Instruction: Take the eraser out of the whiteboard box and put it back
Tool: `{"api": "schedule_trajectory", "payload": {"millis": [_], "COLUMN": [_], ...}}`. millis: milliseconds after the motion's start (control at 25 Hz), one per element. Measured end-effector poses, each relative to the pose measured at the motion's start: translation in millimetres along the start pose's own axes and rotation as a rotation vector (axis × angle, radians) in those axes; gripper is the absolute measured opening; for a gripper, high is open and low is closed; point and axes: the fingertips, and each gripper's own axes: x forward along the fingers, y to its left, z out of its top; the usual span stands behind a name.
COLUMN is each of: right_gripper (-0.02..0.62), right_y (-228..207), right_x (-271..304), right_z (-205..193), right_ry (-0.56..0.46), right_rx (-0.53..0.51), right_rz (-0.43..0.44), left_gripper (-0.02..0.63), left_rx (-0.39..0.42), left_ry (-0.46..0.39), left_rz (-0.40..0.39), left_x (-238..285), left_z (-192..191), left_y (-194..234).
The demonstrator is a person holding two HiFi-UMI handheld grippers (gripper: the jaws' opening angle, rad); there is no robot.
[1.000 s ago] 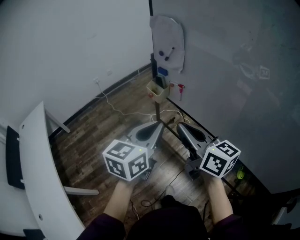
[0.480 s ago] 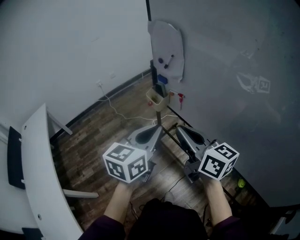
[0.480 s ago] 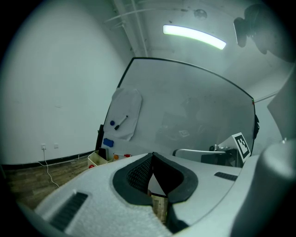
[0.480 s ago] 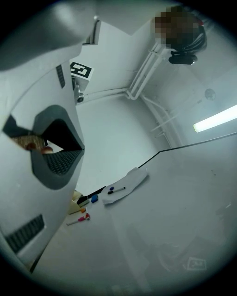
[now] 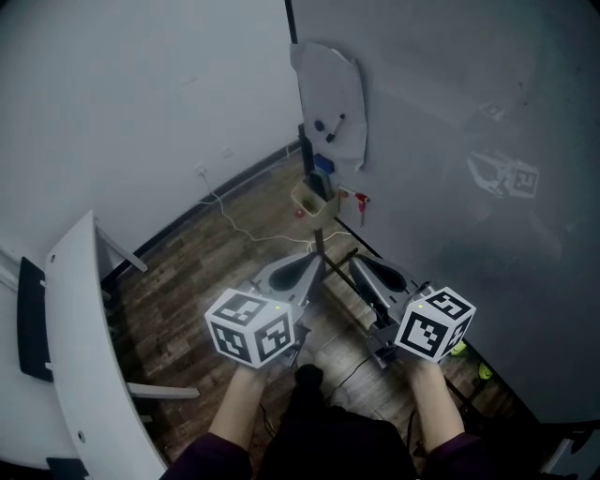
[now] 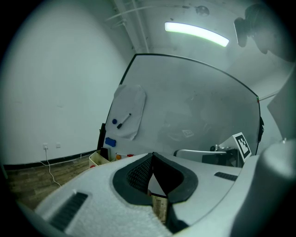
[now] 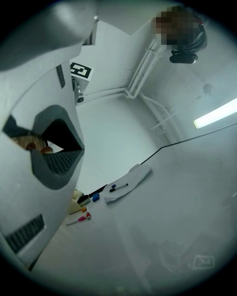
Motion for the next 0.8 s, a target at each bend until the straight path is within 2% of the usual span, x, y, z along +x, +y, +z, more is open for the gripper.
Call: {"api": "schedule_trajectory", "payload": {"millis": [800], "right_gripper": [0.003], "right_y": [-60], "right_x": [77], "right_z": [3], "right_ry": [0.02], "right_rx": [0.009], "right_rz": [-0.042], "left_gripper": [0.006], "left_rx": [-0.01], "left_ry": [0.028], "left_rz": [-0.014], "left_x": [62], "left_z": [8], "left_y": [81]}}
